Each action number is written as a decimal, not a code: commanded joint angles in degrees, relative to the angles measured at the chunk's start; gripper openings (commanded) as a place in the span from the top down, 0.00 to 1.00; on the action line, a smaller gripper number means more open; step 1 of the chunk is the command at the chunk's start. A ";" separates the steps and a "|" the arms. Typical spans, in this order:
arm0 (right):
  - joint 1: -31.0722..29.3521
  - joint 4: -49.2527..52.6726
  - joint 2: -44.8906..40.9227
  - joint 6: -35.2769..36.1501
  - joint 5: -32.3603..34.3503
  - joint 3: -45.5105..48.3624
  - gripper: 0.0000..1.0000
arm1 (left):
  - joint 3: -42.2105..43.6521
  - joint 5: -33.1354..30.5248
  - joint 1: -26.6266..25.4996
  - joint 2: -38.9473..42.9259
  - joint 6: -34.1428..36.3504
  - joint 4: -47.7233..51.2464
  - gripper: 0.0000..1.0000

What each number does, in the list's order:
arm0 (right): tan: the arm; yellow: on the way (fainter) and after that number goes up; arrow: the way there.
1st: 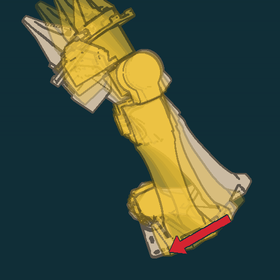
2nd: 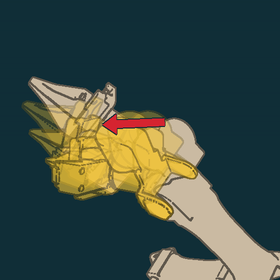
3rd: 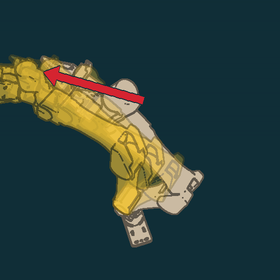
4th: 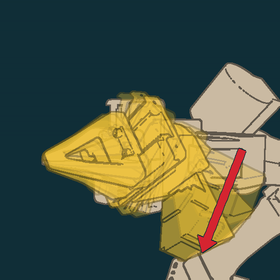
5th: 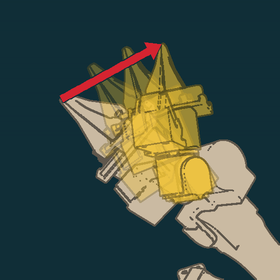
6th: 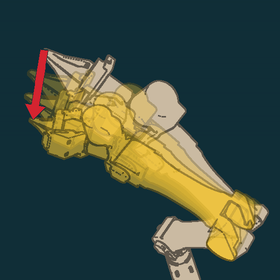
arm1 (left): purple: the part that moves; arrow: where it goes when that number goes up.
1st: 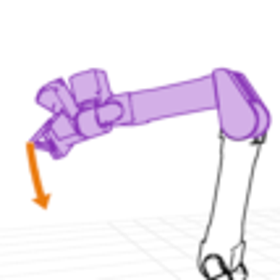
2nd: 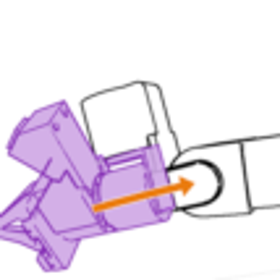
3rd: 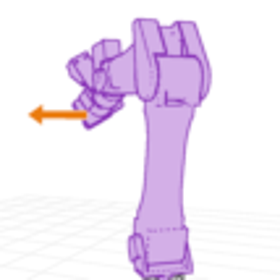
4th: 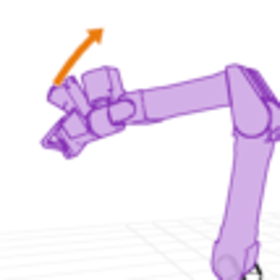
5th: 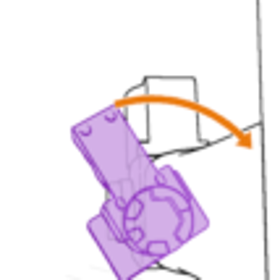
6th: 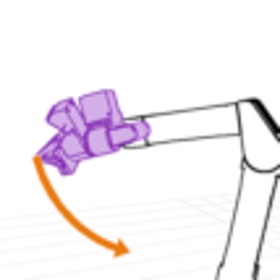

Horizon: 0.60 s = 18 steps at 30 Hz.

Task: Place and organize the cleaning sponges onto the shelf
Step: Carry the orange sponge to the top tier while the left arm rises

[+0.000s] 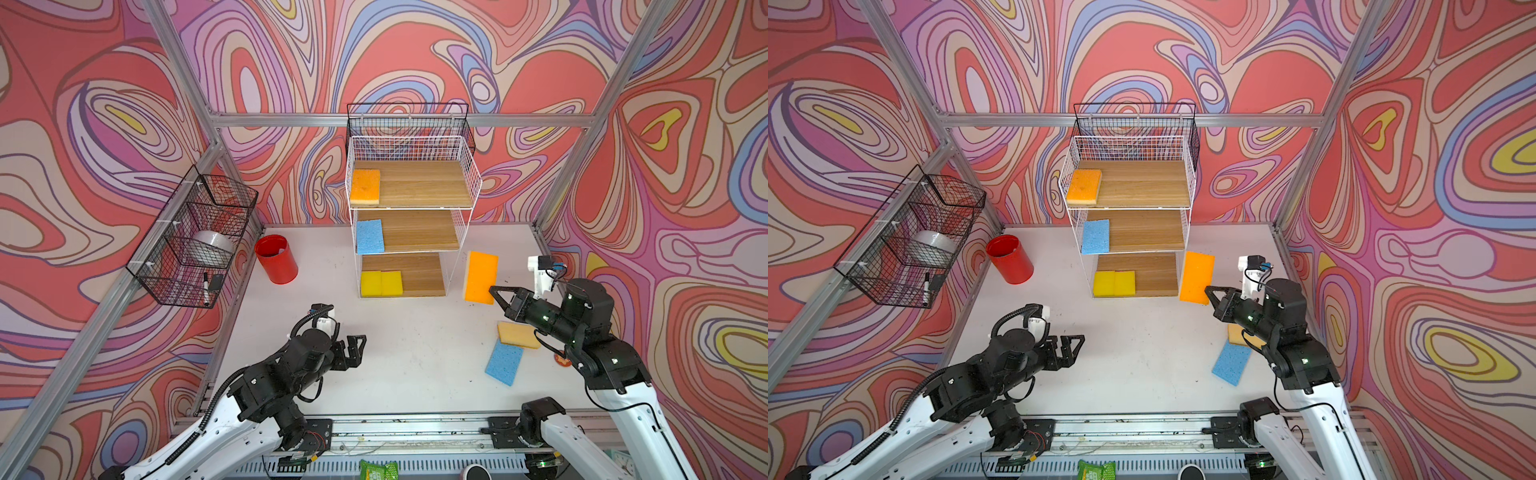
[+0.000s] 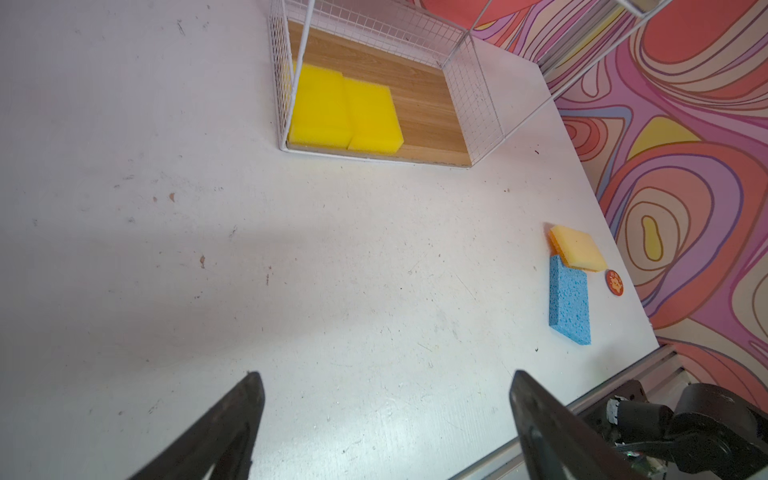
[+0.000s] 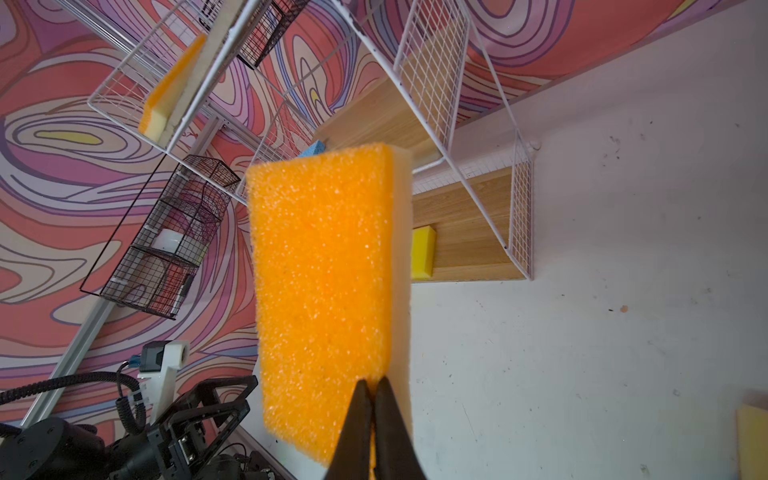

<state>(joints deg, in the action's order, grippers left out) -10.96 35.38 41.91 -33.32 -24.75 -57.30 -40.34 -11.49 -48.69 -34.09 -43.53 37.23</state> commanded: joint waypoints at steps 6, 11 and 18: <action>-0.98 -5.33 7.83 -1.32 -3.11 -11.67 1.00 | -13.64 -6.40 0.27 -5.95 7.98 5.74 0.06; -2.66 -5.73 15.45 -0.28 -2.95 -22.51 1.00 | -21.17 -7.91 0.35 -8.87 12.39 6.27 0.05; -12.28 -5.29 26.17 2.55 5.01 -35.06 1.00 | -29.34 -8.02 0.95 -14.11 17.60 7.07 0.01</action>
<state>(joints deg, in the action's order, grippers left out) -19.53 30.04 65.23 -33.04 -24.45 -89.08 -67.00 -18.24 -48.53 -46.37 -29.93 41.58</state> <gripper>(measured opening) 0.048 0.979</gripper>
